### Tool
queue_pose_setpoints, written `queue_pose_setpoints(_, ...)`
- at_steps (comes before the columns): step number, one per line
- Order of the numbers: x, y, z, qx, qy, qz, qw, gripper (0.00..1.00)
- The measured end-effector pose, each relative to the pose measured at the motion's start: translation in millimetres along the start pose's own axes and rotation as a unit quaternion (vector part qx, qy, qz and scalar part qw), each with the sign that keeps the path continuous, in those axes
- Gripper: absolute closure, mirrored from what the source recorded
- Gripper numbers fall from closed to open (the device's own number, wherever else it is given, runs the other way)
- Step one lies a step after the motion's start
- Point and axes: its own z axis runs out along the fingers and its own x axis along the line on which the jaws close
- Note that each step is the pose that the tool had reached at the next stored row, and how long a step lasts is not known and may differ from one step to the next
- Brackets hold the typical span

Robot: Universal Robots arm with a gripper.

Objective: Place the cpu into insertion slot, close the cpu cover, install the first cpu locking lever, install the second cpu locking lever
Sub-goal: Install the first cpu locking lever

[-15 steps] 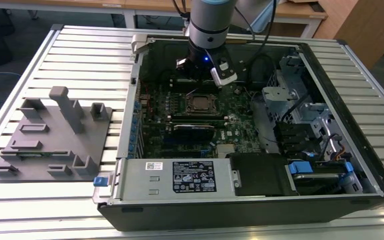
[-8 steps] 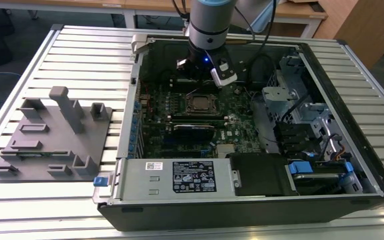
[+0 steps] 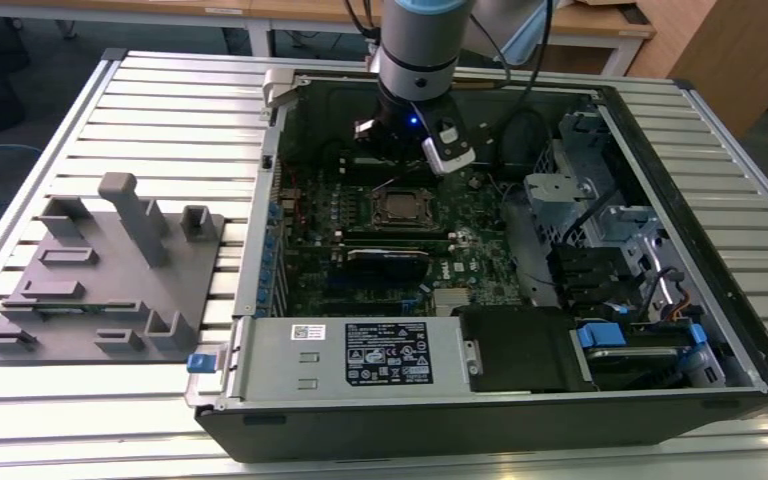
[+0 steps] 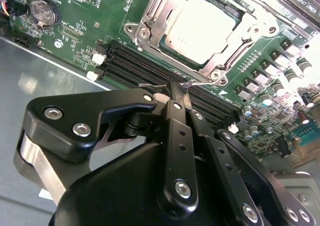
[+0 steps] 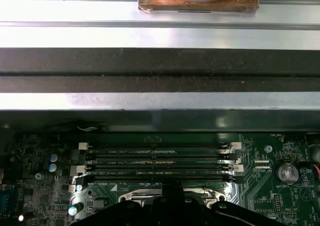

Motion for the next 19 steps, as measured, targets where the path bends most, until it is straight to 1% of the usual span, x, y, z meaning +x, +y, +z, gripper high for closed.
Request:
queue_pose_setpoints(4, -1.2, 0.6, 1.2, 0.0003, -0.0005, 0.002, 1.0000, 0.90)
queue_pose_setpoints(9, -5.2, 0.9, 3.3, 0.0007, -0.0022, 0.009, 1.0000, 0.90)
queue_pose_setpoints(12, -6.7, 1.2, 4.8, 0.0008, -0.0039, 0.016, 0.9999, 0.90)
queue_pose_setpoints(19, -6.8, 2.8, 9.1, 0.0012, -0.0086, 0.035, 0.9994, 0.90)
